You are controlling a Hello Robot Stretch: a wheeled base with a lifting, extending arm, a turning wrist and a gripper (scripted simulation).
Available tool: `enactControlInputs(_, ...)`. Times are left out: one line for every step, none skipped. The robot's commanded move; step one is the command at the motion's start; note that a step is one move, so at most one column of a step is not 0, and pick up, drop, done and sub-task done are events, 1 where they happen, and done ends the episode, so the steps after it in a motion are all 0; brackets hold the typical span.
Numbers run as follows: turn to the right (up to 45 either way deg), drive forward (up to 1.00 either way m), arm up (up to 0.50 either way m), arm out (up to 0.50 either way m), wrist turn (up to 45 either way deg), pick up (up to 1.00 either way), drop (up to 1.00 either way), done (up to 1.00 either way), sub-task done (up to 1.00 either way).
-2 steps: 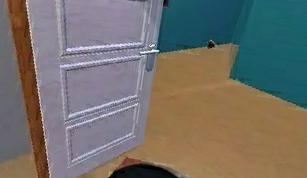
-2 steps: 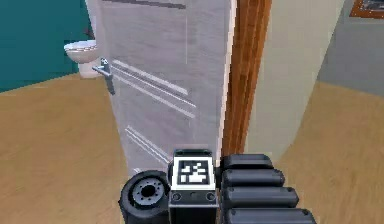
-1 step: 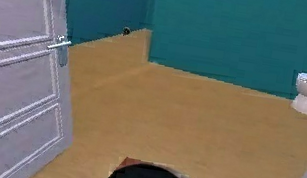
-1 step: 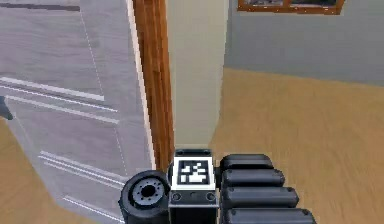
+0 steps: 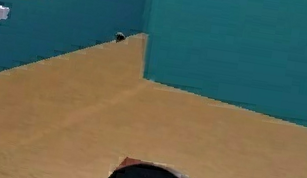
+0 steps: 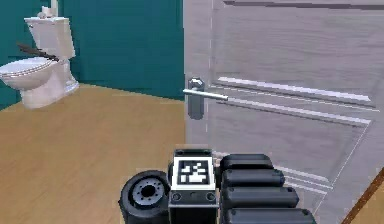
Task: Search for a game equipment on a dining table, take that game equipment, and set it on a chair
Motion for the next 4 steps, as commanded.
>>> enactControlInputs(0.0, 0.6, 0.0, 0.0, 0.0, 0.0, 0.0, 0.0, 0.0)
enactControlInputs(-21.0, 0.0, 0.0, 0.0, 0.0, 0.0, 0.0, 0.0, 0.0)
enactControlInputs(0.0, 0.45, 0.0, 0.0, 0.0, 0.0, 0.0, 0.0, 0.0)
enactControlInputs(-45.0, 0.0, 0.0, 0.0, 0.0, 0.0, 0.0, 0.0, 0.0)
